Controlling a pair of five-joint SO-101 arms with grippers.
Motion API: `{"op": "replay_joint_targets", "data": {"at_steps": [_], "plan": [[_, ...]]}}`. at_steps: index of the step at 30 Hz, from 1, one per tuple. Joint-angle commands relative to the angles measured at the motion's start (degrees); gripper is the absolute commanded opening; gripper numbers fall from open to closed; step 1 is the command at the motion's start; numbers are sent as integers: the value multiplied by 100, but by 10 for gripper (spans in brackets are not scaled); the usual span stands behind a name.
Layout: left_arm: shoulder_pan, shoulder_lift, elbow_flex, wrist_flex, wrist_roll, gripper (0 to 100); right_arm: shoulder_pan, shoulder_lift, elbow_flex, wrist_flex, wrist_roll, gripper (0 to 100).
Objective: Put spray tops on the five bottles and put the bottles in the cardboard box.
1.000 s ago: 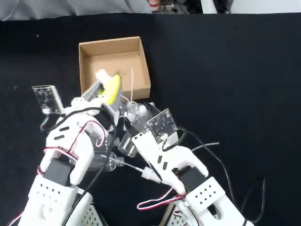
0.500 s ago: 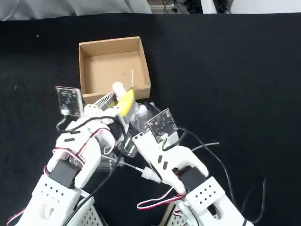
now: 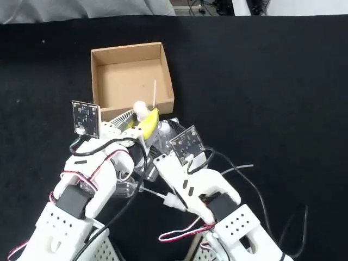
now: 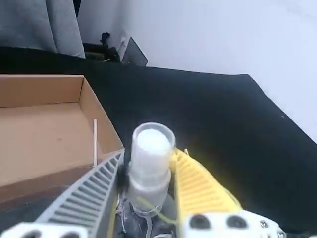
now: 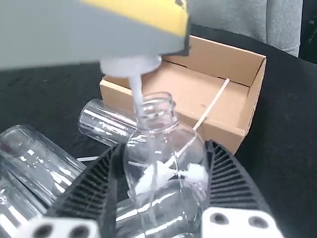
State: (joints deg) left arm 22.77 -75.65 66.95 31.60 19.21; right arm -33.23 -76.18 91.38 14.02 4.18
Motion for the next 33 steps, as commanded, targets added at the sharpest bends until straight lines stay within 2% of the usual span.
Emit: {"op": "replay_joint_targets", "data": {"at_steps": [1,10,24,27,33], "plan": [[4,-35,-338,88,-62,141,149,-127,-57,-123,53,159],[-593,-79,-611,123,-35,184,88,-136,-57,-123,53,159],[-620,-88,-875,123,-53,184,114,-136,-57,-141,53,159],[-857,-88,-822,149,-53,184,114,-136,-57,-141,53,159],[-1305,-88,-1191,1046,-53,188,114,-136,-57,-132,44,159]]}}
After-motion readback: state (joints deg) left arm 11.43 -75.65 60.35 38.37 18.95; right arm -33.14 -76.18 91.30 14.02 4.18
